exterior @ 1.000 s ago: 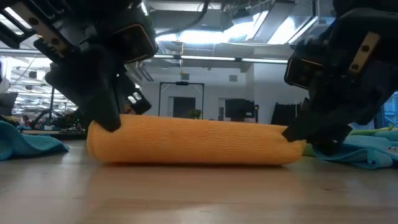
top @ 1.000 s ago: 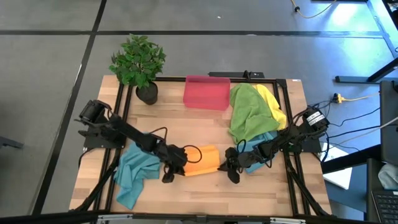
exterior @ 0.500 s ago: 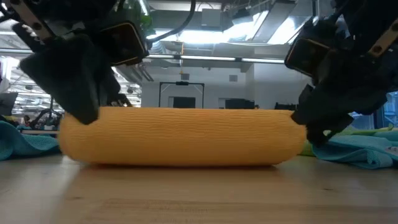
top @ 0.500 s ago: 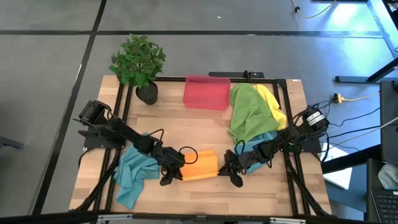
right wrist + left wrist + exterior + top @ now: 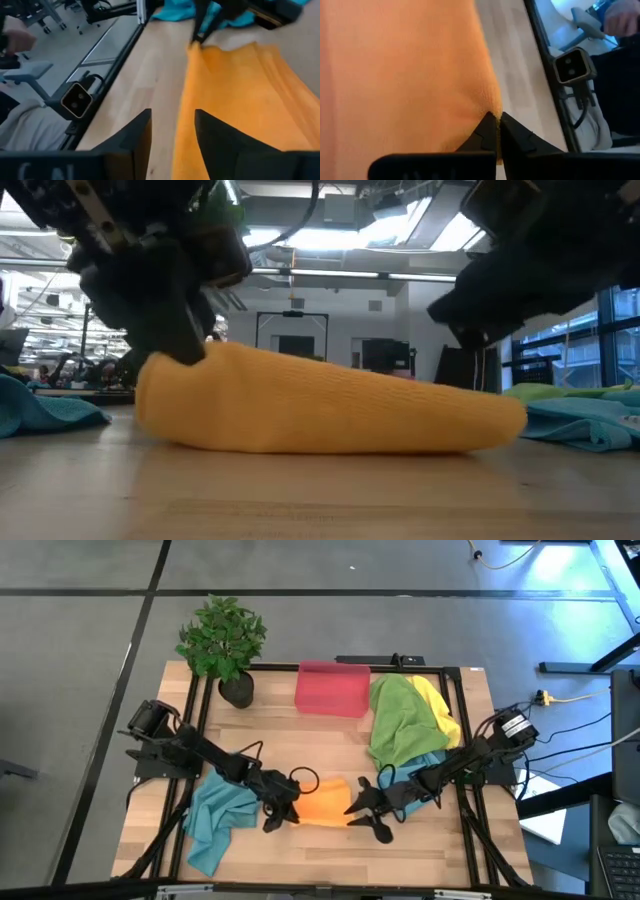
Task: Roll microfiber towels into tight, uniform cylinder then place into a basket
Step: Roll the orange towel
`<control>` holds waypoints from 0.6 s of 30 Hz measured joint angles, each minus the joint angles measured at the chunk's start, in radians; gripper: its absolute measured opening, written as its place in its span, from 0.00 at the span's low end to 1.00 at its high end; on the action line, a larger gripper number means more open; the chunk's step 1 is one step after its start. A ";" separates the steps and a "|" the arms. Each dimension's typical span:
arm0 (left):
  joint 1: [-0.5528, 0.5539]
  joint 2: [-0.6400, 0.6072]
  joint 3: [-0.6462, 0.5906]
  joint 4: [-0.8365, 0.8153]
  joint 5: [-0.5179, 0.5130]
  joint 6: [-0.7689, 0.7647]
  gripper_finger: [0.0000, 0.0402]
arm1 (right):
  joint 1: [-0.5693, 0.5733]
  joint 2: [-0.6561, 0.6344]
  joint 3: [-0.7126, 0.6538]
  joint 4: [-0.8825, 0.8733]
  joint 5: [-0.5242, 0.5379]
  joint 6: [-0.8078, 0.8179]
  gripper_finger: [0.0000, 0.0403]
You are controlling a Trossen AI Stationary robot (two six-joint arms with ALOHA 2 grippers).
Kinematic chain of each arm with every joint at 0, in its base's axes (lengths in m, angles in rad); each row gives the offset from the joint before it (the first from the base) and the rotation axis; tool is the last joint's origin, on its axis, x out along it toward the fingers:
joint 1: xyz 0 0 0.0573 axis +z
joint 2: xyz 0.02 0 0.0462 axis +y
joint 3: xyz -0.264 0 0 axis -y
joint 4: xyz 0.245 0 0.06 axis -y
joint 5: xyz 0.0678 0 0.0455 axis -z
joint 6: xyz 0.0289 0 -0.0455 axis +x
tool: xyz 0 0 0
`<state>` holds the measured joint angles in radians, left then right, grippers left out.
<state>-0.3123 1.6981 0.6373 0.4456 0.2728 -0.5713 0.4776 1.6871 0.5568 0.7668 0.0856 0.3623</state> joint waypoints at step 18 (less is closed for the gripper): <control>0.070 0.000 -0.252 0.396 -0.059 -0.226 0.00 | 0.018 -0.005 0.042 -0.003 0.156 -0.162 0.37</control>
<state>-0.2421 1.6985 0.3851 0.8413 0.2143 -0.7975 0.4961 1.6824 0.5986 0.7638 0.2415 0.2006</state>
